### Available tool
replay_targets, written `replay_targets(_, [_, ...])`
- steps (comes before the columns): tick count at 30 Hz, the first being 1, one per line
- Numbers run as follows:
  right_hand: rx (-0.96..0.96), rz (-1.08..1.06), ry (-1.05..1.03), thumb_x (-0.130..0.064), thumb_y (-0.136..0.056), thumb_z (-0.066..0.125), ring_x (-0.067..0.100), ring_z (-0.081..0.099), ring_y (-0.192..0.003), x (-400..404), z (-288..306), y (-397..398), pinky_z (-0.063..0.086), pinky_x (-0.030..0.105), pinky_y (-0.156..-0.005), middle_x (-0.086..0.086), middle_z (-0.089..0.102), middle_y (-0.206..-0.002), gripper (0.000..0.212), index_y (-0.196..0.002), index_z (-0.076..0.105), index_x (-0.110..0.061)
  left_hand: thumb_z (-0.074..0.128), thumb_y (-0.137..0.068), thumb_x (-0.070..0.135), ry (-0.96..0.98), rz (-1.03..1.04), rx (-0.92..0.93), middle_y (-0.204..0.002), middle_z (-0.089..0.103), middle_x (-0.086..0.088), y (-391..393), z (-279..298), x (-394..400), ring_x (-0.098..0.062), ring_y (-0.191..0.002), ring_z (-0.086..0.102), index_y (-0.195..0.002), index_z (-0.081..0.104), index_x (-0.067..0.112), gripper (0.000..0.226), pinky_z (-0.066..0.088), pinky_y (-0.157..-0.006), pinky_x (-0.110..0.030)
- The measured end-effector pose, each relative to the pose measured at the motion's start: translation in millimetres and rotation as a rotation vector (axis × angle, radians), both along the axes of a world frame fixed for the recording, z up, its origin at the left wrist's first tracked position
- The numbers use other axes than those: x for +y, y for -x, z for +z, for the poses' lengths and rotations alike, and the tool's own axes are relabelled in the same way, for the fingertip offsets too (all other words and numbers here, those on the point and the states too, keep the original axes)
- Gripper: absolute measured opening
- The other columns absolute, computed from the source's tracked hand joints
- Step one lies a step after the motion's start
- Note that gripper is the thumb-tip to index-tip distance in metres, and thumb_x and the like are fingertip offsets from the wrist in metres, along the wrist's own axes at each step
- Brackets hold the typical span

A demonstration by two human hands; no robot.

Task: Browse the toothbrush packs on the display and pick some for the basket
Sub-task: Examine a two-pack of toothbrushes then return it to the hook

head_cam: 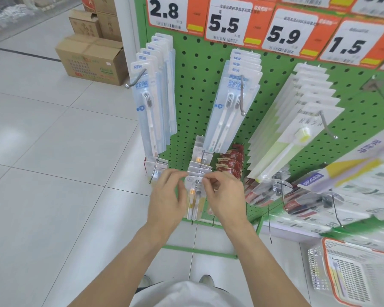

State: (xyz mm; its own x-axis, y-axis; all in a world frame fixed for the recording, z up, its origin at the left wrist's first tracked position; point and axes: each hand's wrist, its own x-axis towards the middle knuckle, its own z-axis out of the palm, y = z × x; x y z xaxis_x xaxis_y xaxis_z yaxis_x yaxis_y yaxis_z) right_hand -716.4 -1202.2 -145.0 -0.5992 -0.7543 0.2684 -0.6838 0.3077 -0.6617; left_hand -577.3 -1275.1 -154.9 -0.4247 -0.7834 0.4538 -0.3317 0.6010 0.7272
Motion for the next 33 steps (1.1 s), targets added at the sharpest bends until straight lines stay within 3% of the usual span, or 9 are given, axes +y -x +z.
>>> replay_targets(4, [-0.015, -0.003, 0.01, -0.017, -0.091, 0.072, 0.003, 0.062, -0.07, -0.6, 0.7, 1.6, 0.056, 0.028, -0.07, -0.007, 0.069, -0.081, 0.008, -0.09, 0.077, -0.022, 0.05, -0.099, 0.003, -0.225, 0.004, -0.01, -0.111, 0.064, 0.004, 23.3, 18.4, -11.0, -0.008, -0.1, 0.06, -0.119, 0.066, 0.014, 0.027, 0.04, -0.084, -0.005])
replay_targets(9, [-0.024, -0.014, -0.015, -0.017, -0.091, 0.072, 0.007, 0.064, -0.07, -2.0, 0.4, 3.6, 0.057, 0.033, -0.071, -0.006, 0.07, -0.081, 0.008, -0.092, 0.078, -0.022, 0.045, -0.102, 0.011, -0.379, 0.009, -0.165, -0.122, 0.066, -0.004, 54.5, 33.5, -39.2, -0.02, -0.108, 0.062, -0.127, 0.062, 0.012, 0.03, 0.046, -0.088, -0.025])
replay_targets(14, [-0.087, 0.02, -0.047, -0.017, -0.093, 0.071, 0.011, 0.068, -0.073, -3.6, 5.6, 6.9, 0.059, 0.035, -0.076, -0.006, 0.074, -0.083, 0.025, -0.117, 0.071, -0.018, 0.041, -0.1, 0.002, -0.443, 0.02, -0.275, -0.125, 0.067, -0.009, 75.3, 46.0, -59.8, -0.016, -0.095, 0.056, -0.134, 0.06, 0.011, 0.04, 0.04, -0.078, -0.023])
replay_targets(17, [-0.072, 0.042, -0.065, -0.016, -0.092, 0.071, 0.011, 0.068, -0.071, -5.4, 9.2, 11.7, 0.06, 0.035, -0.076, -0.005, 0.074, -0.082, 0.019, -0.111, 0.075, -0.015, 0.042, -0.095, -0.003, -0.473, 0.001, -0.342, -0.127, 0.067, -0.008, 80.0, 48.2, -67.5, -0.015, -0.091, 0.055, -0.135, 0.06, 0.013, 0.047, 0.041, -0.076, -0.024])
replay_targets(21, [-0.059, 0.053, -0.078, -0.019, -0.092, 0.07, 0.01, 0.067, -0.069, -6.5, 10.8, 12.5, 0.059, 0.034, -0.074, -0.006, 0.073, -0.08, 0.014, -0.105, 0.077, -0.015, 0.048, -0.095, -0.002, -0.48, 0.016, -0.328, -0.125, 0.069, -0.007, 84.8, 47.6, -74.1, -0.013, -0.094, 0.057, -0.124, 0.069, 0.011, 0.037, 0.041, -0.08, -0.02])
replay_targets(25, [-0.061, 0.064, -0.09, -0.019, -0.093, 0.07, 0.008, 0.067, -0.069, -5.7, 12.1, 12.6, 0.059, 0.031, -0.075, -0.006, 0.074, -0.081, 0.016, -0.107, 0.076, -0.015, 0.058, -0.091, 0.001, -0.529, 0.022, -0.31, -0.112, 0.073, -0.006, 88.6, 45.8, -81.1, -0.02, -0.104, 0.064, -0.101, 0.075, 0.009, 0.021, 0.043, -0.081, -0.023])
replay_targets(30, [-0.075, 0.076, -0.089, -0.018, -0.093, 0.071, 0.005, 0.065, -0.069, -2.5, 14.4, 12.3, 0.057, 0.024, -0.075, -0.008, 0.072, -0.081, 0.018, -0.11, 0.075, -0.013, 0.068, -0.088, 0.004, -0.535, -0.006, -0.313, -0.088, 0.069, 0.002, 89.2, 43.5, -84.9, -0.017, -0.09, 0.064, -0.088, 0.075, 0.008, 0.008, 0.044, -0.075, -0.023])
replay_targets(33, [-0.085, 0.077, -0.077, -0.017, -0.092, 0.072, 0.006, 0.066, -0.068, -2.7, 13.2, 11.4, 0.058, 0.028, -0.073, -0.008, 0.071, -0.079, 0.016, -0.107, 0.075, -0.014, 0.068, -0.091, 0.003, -0.499, -0.01, -0.286, -0.076, 0.061, 0.006, 86.9, 41.4, -82.9, -0.018, -0.084, 0.062, -0.082, 0.07, 0.012, 0.013, 0.044, -0.076, -0.025])
